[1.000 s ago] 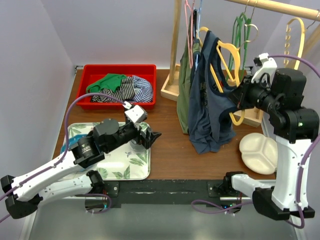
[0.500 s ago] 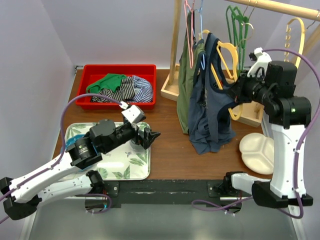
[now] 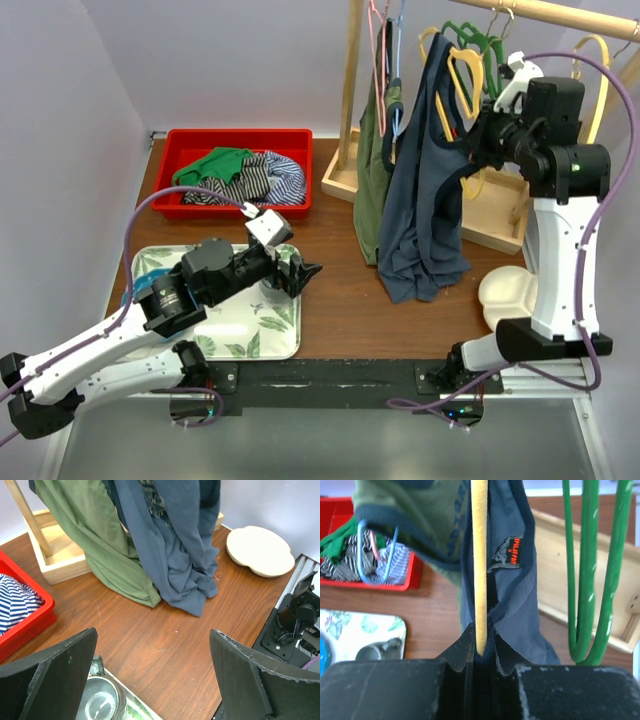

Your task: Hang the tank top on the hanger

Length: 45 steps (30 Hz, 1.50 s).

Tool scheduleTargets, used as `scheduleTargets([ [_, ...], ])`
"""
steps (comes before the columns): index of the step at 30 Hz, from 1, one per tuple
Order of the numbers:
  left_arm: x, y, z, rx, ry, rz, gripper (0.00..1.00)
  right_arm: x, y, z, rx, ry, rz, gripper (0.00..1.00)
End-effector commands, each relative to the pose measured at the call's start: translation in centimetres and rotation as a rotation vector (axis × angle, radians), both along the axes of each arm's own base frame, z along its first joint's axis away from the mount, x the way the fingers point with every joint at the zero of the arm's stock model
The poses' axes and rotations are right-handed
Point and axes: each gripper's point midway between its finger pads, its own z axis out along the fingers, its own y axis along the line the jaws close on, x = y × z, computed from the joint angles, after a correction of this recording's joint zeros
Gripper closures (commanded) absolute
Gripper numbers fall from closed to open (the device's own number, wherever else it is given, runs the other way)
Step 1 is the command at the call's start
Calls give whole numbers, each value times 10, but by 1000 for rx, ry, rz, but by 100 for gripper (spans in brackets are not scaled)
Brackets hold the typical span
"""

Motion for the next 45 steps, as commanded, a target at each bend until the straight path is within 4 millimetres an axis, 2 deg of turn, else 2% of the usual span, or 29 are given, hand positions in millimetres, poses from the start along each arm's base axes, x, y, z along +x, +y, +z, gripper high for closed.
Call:
scheduleTargets([
  [1,3,-5,24,-68,-37,0,0,35,-4,53,-67,-213,-23,100],
  [7,3,-4,22,-62,-32,6,0,75,18,53,-166,-247,-7,100],
  [9,4,-5,21,-63,-28,7,0,87,16,64,-188,-290,-51,100],
  [10,4,-5,21,-66,-28,7,0,101,20,56,-197,-274,-50,100],
  [12,3,-6,21,-68,-22,4,0,114,13,64,-216,-306,-100,100],
  [13,4,-6,21,-70,-21,5,0,125,14,54,-229,-288,-104,100],
  [19,5,-5,16,-59,-10,16,0,149,16,54,-254,-319,-111,100],
  [23,6,-4,16,-55,-9,24,0,164,24,48,-252,-323,-84,100],
  [28,5,-4,13,-61,0,25,0,177,42,20,-265,-269,-8,100],
  [30,5,-5,11,-62,9,22,0,177,48,10,-267,-243,35,91],
  [31,4,-5,11,-65,9,19,0,174,48,11,-276,-242,46,79],
  [33,3,-5,8,-68,15,16,0,167,50,6,-289,-223,77,68],
  [34,3,-5,8,-72,16,17,0,157,47,18,-301,-245,86,59],
  [36,3,-5,3,-69,27,18,0,142,47,19,-319,-235,123,48],
  [37,2,-5,2,-68,31,19,0,124,44,37,-338,-271,140,38],
  [38,2,-5,-1,-65,37,19,0,113,41,43,-351,-279,150,34],
  [39,2,-5,-1,-65,42,22,0,104,40,40,-363,-269,167,29],
  [40,2,-4,-3,-58,47,24,0,93,41,46,-386,-286,212,19],
  [41,3,-2,0,-59,45,37,0,67,35,58,-399,-309,223,15],
  [42,4,1,1,-60,45,48,0,55,37,61,-403,-318,256,12],
  [43,4,4,0,-54,51,60,0,39,42,66,-422,-348,328,3],
  [44,5,7,6,-64,43,76,0,14,40,70,-427,-360,355,1],
  [45,4,11,11,-78,36,82,0,0,38,74,-431,-376,364,1],
])
